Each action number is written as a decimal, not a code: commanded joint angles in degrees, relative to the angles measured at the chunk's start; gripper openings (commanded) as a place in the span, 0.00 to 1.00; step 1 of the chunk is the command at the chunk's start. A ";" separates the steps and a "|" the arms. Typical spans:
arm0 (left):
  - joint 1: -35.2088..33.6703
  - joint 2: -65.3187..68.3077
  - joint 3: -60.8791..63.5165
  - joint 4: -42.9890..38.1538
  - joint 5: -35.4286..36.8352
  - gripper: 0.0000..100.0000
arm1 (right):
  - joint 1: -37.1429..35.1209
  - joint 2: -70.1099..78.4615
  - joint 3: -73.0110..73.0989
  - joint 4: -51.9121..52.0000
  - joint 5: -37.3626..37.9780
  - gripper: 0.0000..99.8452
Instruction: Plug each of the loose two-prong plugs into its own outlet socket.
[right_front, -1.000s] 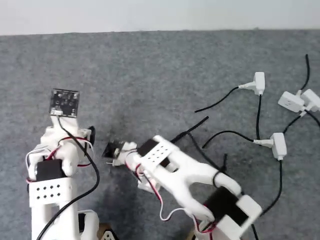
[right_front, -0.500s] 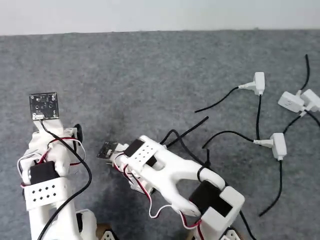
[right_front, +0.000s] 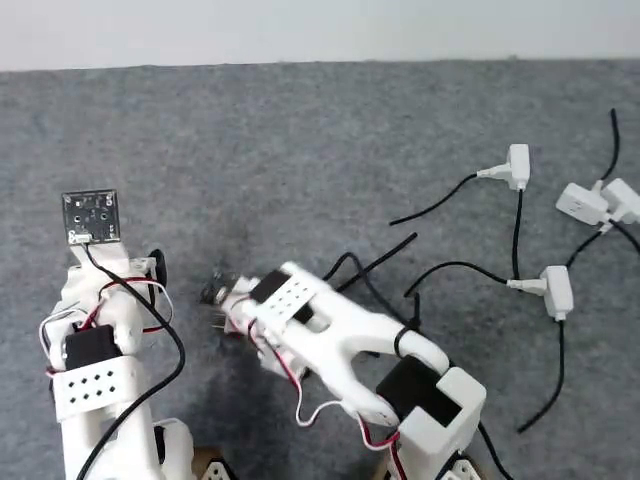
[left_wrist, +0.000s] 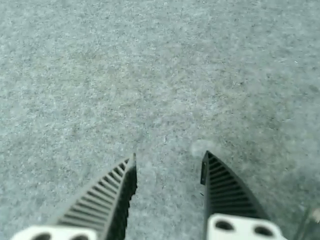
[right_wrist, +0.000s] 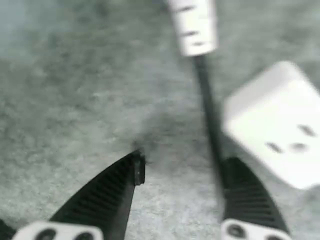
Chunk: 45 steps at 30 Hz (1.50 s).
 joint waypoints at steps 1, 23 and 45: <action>-0.35 -1.23 -0.31 -1.58 0.62 0.20 | 0.48 0.92 -1.76 -1.54 0.53 0.12; -0.35 -1.23 3.30 -6.07 0.62 0.20 | 4.62 1.01 -23.47 9.01 0.44 0.13; -0.35 -1.23 3.21 -5.98 0.62 0.20 | 4.53 14.37 -32.97 6.90 0.88 0.17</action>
